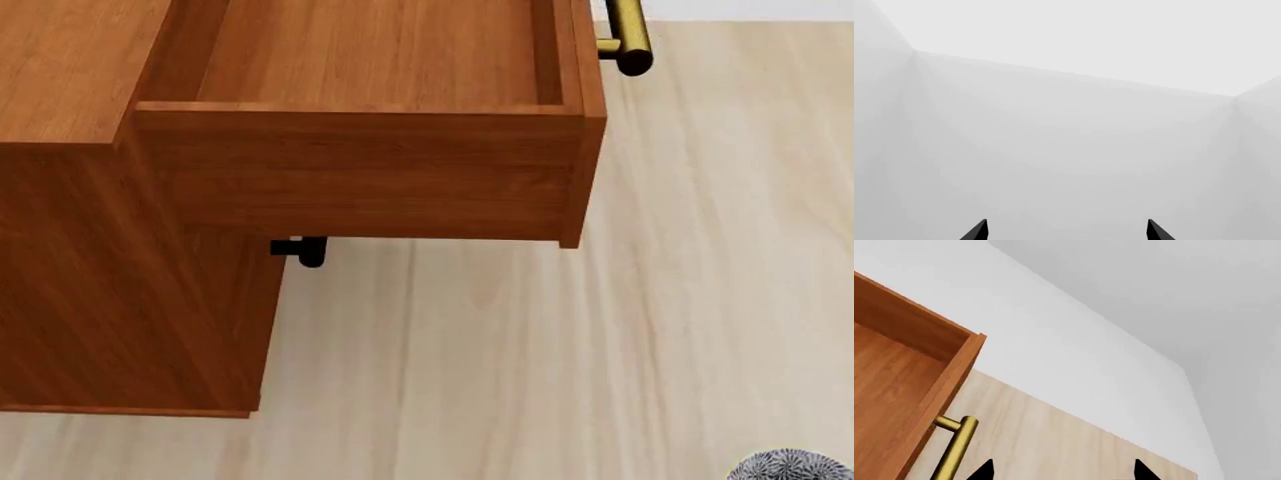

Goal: Close the bottom drawer of the cabinet and open the top drawer.

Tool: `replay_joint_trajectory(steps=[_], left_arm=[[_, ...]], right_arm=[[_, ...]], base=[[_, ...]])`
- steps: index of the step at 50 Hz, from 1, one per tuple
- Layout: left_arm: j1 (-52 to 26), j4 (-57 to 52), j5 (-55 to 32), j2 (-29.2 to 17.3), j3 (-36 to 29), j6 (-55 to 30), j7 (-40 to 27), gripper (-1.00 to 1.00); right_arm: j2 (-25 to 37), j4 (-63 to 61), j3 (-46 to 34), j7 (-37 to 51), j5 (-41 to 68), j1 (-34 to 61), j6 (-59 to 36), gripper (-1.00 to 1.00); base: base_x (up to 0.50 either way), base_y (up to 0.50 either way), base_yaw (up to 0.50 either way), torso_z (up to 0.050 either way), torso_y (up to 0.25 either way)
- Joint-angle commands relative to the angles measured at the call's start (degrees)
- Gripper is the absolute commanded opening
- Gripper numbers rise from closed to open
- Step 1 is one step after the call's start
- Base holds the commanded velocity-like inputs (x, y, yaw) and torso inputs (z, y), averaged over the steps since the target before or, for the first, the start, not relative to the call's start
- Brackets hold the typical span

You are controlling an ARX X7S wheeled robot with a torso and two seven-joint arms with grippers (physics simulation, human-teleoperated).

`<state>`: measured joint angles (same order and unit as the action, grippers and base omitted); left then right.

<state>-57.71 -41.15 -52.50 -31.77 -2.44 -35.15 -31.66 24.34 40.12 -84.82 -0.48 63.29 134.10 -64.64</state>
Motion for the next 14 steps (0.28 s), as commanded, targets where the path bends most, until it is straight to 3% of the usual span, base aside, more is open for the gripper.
replay_joint_trajectory(steps=[1,14], left_arm=[[0.06,0.16,0.15,-0.09,-0.2,0.24,0.1,1.0],[0.24,0.21,0.15,-0.15,-0.34,0.55,0.2,1.0]], right_arm=[[6.34,-7.15,9.6,7.67,0.73,-0.23,-5.56,1.0],[14.49,-18.1,21.14,24.14,10.85,-3.19,-11.35,1.0]], base=[[0.0,0.0,0.0,0.0,0.0],[0.0,0.0,0.0,0.0,0.0]])
